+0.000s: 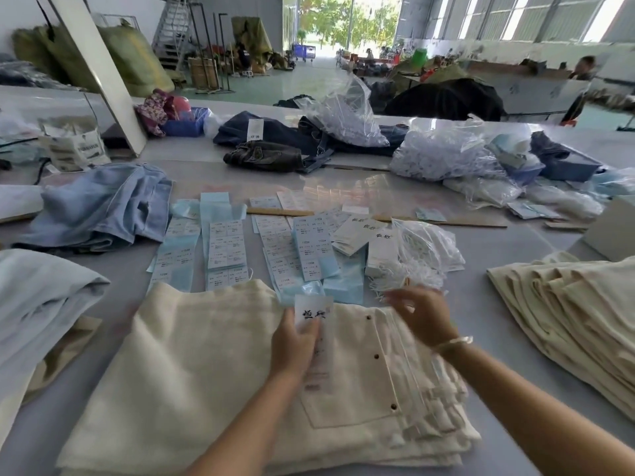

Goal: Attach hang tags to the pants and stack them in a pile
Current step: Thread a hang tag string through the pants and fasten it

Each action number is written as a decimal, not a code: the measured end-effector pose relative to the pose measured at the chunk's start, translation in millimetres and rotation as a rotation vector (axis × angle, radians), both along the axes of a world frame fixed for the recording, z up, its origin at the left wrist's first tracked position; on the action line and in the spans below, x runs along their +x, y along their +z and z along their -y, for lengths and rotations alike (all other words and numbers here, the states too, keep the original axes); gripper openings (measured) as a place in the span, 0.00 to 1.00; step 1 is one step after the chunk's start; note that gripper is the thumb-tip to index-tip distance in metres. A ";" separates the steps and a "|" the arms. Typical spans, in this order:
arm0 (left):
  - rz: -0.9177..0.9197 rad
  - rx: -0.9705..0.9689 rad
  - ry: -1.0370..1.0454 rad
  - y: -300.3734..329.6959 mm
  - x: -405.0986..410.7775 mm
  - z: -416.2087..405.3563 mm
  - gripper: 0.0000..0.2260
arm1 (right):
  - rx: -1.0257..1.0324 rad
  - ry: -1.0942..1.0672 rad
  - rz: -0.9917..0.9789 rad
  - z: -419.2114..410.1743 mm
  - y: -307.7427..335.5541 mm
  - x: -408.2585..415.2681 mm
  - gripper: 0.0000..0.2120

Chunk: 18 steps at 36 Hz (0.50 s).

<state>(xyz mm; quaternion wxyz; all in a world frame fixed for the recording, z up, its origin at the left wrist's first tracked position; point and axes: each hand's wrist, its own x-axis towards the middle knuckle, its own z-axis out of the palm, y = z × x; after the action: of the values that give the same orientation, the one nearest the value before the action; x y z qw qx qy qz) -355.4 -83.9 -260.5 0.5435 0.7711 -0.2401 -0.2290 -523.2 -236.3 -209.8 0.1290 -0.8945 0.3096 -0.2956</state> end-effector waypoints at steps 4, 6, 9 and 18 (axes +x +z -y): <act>0.250 0.005 -0.100 -11.2 -25.2 4.4 0.19 | 0.228 -0.333 -0.121 74.8 10.9 -15.3 0.10; 0.260 -0.016 -0.064 -12.7 -25.2 3.4 0.22 | 0.265 -0.427 -0.226 102.6 8.2 -20.8 0.12; 0.256 -0.015 -0.053 -14.7 -23.0 3.5 0.24 | 0.295 -0.461 -0.331 123.9 2.3 -16.7 0.11; 0.302 0.047 -0.036 -20.6 -24.8 5.8 0.22 | 0.437 -0.568 -0.274 139.7 -17.7 27.6 0.19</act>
<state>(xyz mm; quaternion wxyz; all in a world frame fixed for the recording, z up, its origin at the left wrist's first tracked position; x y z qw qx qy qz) -380.2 -89.7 -281.1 0.4786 0.8049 -0.3277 -0.1256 -495.6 -376.0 -227.5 0.1872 -0.7558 0.6151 -0.1243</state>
